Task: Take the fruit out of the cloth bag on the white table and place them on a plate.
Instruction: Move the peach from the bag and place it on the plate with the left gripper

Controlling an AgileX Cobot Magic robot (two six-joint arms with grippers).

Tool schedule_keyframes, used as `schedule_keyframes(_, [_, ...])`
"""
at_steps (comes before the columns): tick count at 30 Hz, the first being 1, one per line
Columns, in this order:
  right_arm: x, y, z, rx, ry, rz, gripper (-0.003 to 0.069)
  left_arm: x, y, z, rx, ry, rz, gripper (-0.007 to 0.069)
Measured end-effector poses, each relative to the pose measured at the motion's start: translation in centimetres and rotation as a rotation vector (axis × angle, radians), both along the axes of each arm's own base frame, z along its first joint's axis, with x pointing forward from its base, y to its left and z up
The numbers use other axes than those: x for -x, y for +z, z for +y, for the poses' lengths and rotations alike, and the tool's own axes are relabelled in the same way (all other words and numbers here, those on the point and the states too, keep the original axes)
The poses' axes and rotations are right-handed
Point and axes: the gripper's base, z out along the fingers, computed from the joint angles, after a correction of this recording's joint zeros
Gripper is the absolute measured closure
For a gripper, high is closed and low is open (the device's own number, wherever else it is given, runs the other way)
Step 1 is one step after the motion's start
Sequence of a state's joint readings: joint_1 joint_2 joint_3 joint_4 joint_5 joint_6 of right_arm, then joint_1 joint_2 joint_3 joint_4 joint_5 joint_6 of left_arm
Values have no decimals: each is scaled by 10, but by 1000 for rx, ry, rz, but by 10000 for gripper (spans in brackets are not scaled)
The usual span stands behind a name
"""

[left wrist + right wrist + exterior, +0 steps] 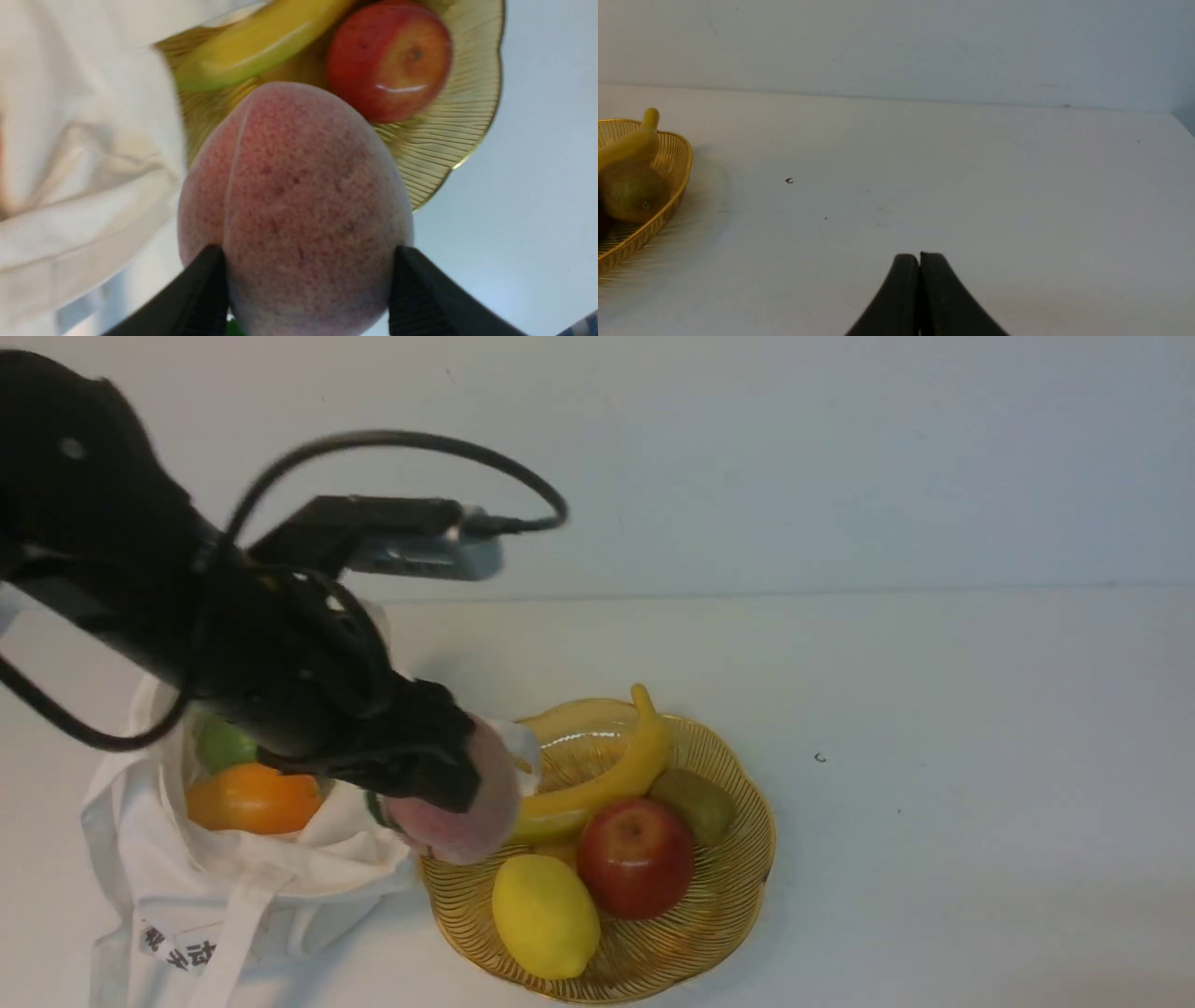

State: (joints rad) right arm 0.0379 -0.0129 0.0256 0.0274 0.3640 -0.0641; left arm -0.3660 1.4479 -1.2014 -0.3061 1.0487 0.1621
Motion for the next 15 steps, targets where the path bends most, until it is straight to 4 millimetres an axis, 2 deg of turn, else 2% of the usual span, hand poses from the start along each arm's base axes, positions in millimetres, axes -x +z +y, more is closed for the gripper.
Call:
schedule_keyframes(1, [0, 0, 0, 0, 0, 0, 674, -3, -11, -20, 2, -47, -3, 232])
schedule_keyframes(2, [0, 0, 0, 0, 0, 0, 674, -3, -12, -23, 2, -52, -5, 232])
schedule_keyframes(3, [0, 0, 0, 0, 0, 0, 674, -3, -23, -44, 5, -100, -3, 232])
schedule_keyframes(8, [0, 0, 0, 0, 0, 0, 674, -5, -53, -91, -12, -203, 15, 232])
schedule_keyframes(12, [0, 0, 0, 0, 0, 0, 674, -14, -67, -114, -18, -239, 14, 232])
schedule_keyframes(15, [0, 0, 0, 0, 0, 0, 674, -23, -76, -122, -20, -236, 17, 232])
